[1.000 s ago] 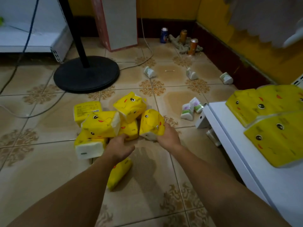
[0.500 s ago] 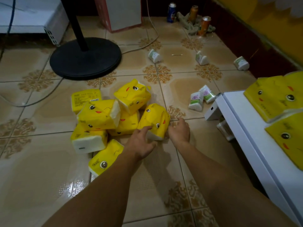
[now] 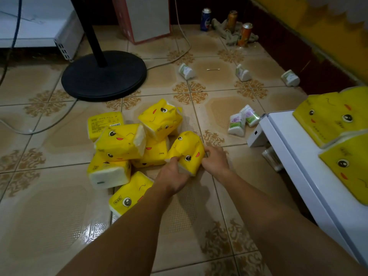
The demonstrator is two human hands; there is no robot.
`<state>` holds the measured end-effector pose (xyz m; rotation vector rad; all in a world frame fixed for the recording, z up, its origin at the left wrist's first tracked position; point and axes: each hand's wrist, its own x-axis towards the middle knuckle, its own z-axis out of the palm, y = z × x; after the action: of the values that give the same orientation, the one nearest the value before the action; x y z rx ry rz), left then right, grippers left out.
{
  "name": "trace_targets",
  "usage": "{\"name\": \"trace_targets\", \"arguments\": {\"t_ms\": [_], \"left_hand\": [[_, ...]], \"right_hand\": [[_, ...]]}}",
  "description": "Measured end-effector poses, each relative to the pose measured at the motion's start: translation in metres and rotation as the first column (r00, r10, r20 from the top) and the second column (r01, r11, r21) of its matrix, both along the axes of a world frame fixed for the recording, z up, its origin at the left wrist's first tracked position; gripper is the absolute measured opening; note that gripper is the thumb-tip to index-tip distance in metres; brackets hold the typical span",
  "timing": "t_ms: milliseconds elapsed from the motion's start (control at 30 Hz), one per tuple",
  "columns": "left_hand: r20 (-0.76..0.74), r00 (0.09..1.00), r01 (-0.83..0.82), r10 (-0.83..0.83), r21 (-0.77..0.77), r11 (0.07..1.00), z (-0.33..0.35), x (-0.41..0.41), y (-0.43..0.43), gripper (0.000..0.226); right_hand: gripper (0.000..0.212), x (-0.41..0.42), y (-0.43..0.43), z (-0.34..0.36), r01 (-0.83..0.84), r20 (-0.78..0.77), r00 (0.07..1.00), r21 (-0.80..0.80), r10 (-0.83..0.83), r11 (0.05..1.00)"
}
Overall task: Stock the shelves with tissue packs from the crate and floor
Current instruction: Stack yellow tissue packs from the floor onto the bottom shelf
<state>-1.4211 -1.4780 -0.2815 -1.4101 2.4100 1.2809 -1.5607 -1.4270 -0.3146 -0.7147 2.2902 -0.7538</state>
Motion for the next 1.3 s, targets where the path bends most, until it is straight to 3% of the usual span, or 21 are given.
{"name": "trace_targets", "arguments": {"t_ms": [33, 100, 267, 367, 400, 500, 633, 700, 767, 900, 1033, 1200, 1300], "left_hand": [[0.004, 1.000, -0.002, 0.002, -0.008, 1.000, 0.000, 0.000, 0.001, 0.061], [0.026, 1.000, 0.001, -0.001, -0.030, 1.000, -0.001, 0.002, 0.001, 0.059], [0.034, 0.999, -0.019, 0.020, -0.033, 0.999, -0.001, 0.014, -0.008, 0.059], [0.001, 0.998, -0.059, 0.059, -0.063, 0.996, 0.005, 0.012, -0.008, 0.065], [-0.015, 0.997, -0.070, 0.069, -0.071, 0.995, 0.008, 0.011, -0.007, 0.070], [-0.086, 0.993, -0.084, 0.075, -0.097, 0.992, 0.017, 0.008, -0.006, 0.084], [-0.226, 0.973, -0.090, 0.053, -0.154, 0.984, 0.040, 0.000, -0.001, 0.078], [-0.332, 0.940, -0.141, 0.082, -0.157, 0.978, 0.054, -0.009, 0.001, 0.072], [-0.446, 0.887, -0.187, 0.116, -0.119, 0.975, 0.072, -0.022, 0.004, 0.069], [-0.581, 0.812, -0.196, 0.059, -0.176, 0.965, 0.108, -0.047, 0.019, 0.055], [-0.630, 0.770, -0.107, -0.100, -0.283, 0.953, 0.132, -0.068, 0.044, 0.058], [-0.686, 0.664, 0.085, -0.298, -0.327, 0.941, 0.155, -0.101, 0.088, 0.074], [-0.637, 0.658, 0.218, -0.402, -0.350, 0.911, 0.152, -0.119, 0.113, 0.084]], "right_hand": [[0.029, -0.001, 0.004, 0.000, -0.053, -0.059, 0.997, -0.001, 0.053, 0.999], [0.004, -0.001, 0.013, 0.001, -0.064, -0.013, 0.998, -0.021, 0.064, 0.998], [0.010, 0.002, 0.023, 0.015, 0.119, 0.232, 0.968, -0.071, -0.100, 0.990], [0.036, 0.004, 0.019, 0.023, 0.129, 0.330, 0.939, -0.073, -0.099, 0.989], [0.035, 0.005, 0.019, 0.024, 0.107, 0.352, 0.933, -0.072, -0.075, 0.992], [0.003, 0.007, 0.021, 0.038, 0.137, 0.393, 0.915, -0.076, -0.096, 0.988], [0.008, 0.006, 0.028, 0.076, 0.208, 0.412, 0.902, -0.160, -0.127, 0.965], [0.027, 0.002, 0.033, 0.094, 0.242, 0.458, 0.883, -0.254, -0.104, 0.937], [0.049, -0.002, 0.043, 0.110, 0.219, 0.418, 0.906, -0.347, -0.059, 0.912], [0.097, -0.011, 0.072, 0.137, 0.085, 0.163, 0.986, -0.420, -0.017, 0.903], [0.080, -0.024, 0.104, 0.160, 0.154, -0.090, 0.971, -0.477, -0.223, 0.865], [0.067, -0.045, 0.151, 0.191, 0.307, -0.148, 0.878, -0.556, -0.455, 0.773], [0.066, -0.059, 0.185, 0.198, 0.376, -0.200, 0.804, -0.561, -0.561, 0.738]]}}
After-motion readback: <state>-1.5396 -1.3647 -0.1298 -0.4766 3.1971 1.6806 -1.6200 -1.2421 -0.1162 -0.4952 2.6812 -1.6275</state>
